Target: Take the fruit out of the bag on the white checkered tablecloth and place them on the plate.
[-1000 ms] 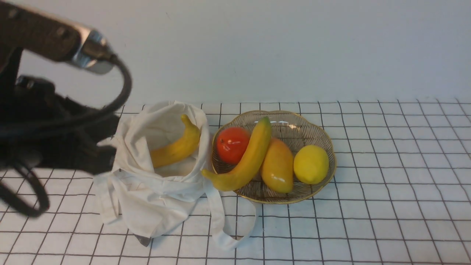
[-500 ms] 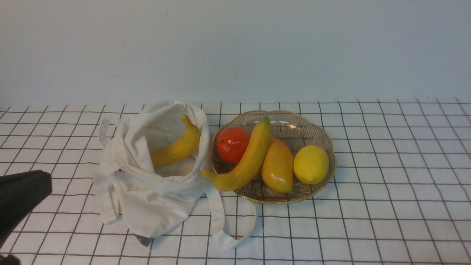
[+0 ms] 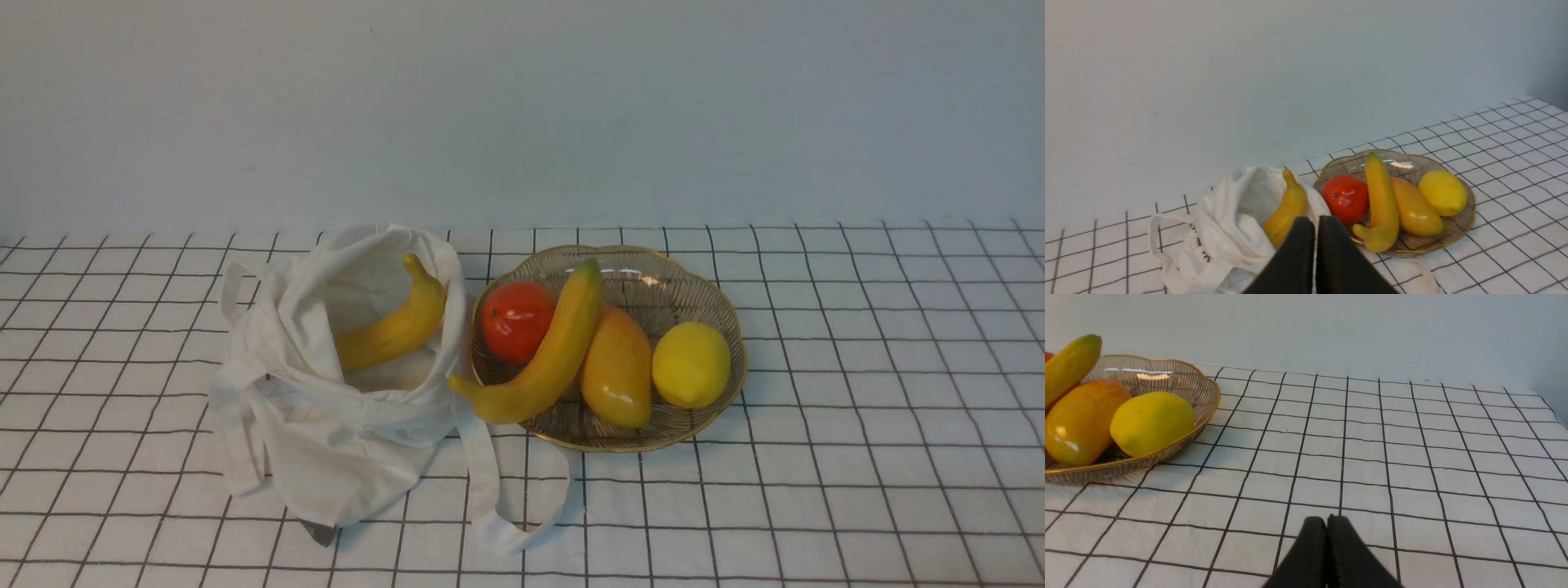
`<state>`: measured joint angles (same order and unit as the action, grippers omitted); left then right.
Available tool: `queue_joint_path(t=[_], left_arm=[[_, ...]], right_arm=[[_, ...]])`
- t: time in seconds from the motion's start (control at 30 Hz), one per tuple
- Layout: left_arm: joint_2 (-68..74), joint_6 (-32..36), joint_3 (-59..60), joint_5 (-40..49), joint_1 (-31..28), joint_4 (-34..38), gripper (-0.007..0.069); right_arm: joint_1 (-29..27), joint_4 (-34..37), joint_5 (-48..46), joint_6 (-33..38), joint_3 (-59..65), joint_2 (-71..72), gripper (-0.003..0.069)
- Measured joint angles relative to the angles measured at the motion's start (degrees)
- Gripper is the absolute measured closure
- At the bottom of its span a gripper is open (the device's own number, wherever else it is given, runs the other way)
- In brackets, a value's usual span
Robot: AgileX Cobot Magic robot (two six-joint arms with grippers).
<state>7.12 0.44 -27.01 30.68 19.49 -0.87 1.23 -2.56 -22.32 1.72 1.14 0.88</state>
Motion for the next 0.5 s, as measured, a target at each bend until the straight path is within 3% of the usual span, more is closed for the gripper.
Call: queue_joint_path(t=[0.27, 0.5], left_arm=[[-7.7, -1.5, 23.4, -9.6, -11.5, -0.5, 0.0632], [-7.7, -1.7, 28.5, -10.3, -12.3, -0.6, 0.0632]], right_arm=[[0.0, 0.0, 0.0, 0.0, 0.0, 0.0, 0.0673], [0.0, 0.0, 0.0, 0.0, 0.0, 0.0, 0.0673]])
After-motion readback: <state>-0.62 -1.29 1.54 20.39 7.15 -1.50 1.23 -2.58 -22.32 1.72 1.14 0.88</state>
